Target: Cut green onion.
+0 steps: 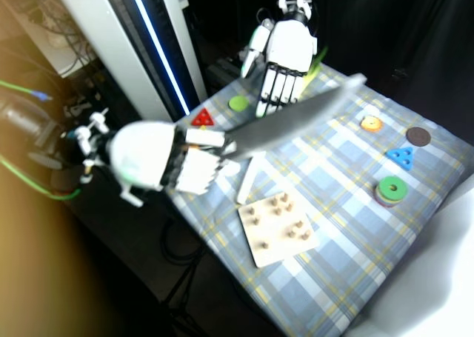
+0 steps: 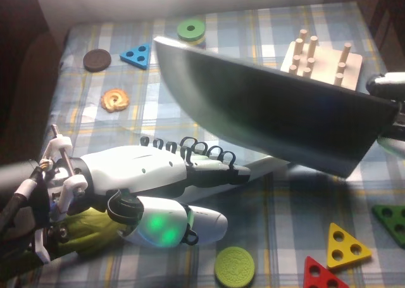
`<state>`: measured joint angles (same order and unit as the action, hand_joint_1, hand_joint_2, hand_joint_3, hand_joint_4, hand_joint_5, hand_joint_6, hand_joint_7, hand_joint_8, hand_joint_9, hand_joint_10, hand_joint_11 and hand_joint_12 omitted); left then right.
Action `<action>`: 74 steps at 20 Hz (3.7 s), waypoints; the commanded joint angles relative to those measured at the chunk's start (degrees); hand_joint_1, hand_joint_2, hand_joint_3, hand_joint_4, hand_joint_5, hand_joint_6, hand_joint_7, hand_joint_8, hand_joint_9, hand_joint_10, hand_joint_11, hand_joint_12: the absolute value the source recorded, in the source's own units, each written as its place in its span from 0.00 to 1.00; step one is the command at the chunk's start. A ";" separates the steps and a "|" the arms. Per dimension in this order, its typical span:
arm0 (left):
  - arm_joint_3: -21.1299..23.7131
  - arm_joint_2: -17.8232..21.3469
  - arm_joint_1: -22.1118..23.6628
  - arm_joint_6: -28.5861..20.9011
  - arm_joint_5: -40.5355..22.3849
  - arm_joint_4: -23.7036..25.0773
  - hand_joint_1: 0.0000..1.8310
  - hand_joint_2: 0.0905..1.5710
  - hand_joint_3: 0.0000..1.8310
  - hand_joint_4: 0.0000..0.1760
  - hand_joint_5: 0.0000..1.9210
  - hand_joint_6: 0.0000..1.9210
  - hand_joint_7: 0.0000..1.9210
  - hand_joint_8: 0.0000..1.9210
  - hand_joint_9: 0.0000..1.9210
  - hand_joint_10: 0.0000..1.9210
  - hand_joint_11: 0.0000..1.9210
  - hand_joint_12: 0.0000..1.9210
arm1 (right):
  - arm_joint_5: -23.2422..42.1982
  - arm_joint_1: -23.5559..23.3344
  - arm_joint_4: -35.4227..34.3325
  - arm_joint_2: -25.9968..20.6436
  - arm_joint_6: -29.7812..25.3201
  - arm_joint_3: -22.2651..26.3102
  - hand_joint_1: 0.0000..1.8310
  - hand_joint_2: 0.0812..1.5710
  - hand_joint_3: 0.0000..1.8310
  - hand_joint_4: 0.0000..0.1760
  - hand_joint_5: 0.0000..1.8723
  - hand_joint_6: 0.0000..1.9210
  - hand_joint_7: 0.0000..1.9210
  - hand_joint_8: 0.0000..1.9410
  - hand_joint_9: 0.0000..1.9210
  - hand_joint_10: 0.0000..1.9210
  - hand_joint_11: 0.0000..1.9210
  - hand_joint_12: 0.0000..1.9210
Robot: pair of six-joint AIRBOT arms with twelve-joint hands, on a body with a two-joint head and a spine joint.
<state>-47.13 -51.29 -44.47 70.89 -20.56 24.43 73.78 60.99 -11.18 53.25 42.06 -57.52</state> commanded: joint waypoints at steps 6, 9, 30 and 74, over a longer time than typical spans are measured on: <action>-0.04 -0.42 0.89 -0.13 -6.10 -0.85 0.02 0.90 0.00 0.00 0.08 0.00 0.07 0.00 0.05 0.00 0.00 0.06 | 5.27 0.25 0.04 0.09 -0.12 -0.59 0.33 0.87 0.00 0.75 0.61 1.00 0.73 1.00 0.82 1.00 0.83 1.00; -0.04 -0.49 0.96 -0.13 -6.10 -0.92 0.02 0.90 0.00 0.00 0.08 0.00 0.07 0.00 0.05 0.00 0.00 0.06 | 5.08 0.23 0.68 0.08 -0.38 -0.95 0.33 0.87 0.00 0.76 0.61 1.00 0.73 1.00 0.82 1.00 0.83 1.00; -0.52 -0.90 0.18 0.00 -5.89 -2.61 0.04 0.89 0.00 0.00 0.09 0.00 0.08 0.00 0.06 0.00 0.02 0.03 | 6.24 -11.32 1.77 -3.94 3.69 -5.69 0.39 0.90 0.00 0.09 0.52 1.00 0.64 1.00 0.72 1.00 0.75 1.00; 5.69 12.17 -13.40 17.67 -46.24 -40.07 0.00 0.91 0.00 0.00 0.11 0.00 0.11 0.00 0.10 0.00 0.02 0.16 | -12.34 -24.82 11.29 -7.30 5.64 -9.83 0.34 0.90 0.00 0.86 0.58 1.00 0.68 1.00 0.74 1.00 0.76 1.00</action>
<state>-41.56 -39.38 -58.15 88.73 -59.11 -16.01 52.88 37.26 1.91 46.54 48.05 -67.18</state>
